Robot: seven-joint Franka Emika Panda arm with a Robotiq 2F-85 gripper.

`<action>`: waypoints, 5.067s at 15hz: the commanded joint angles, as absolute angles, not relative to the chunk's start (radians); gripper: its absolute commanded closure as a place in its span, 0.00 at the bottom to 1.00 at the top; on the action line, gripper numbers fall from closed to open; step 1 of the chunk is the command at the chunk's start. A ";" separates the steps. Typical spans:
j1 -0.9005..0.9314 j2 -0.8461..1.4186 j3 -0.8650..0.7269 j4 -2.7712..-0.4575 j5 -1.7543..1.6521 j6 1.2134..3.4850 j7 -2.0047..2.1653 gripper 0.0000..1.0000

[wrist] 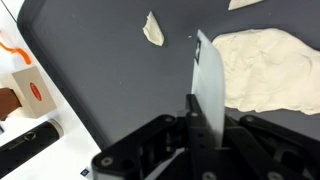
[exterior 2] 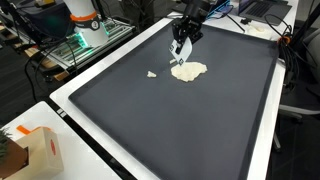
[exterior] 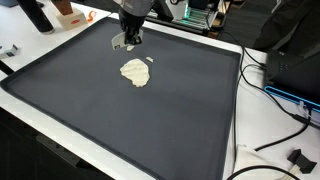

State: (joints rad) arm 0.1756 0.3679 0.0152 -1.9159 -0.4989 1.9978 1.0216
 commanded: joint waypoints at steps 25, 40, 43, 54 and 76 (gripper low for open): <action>0.266 0.463 0.001 -1.880 -0.590 1.944 0.912 0.99; 0.249 0.400 0.016 -1.940 -0.759 2.153 0.799 0.99; 0.231 0.371 0.018 -1.975 -0.751 2.276 0.766 0.99; 0.105 0.274 0.034 -2.166 -0.458 2.800 0.435 0.99; -0.106 0.285 0.207 -2.146 0.413 2.590 -0.240 0.99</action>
State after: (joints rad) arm -0.1007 0.2919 0.2232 -2.1459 0.3687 2.6442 -0.2181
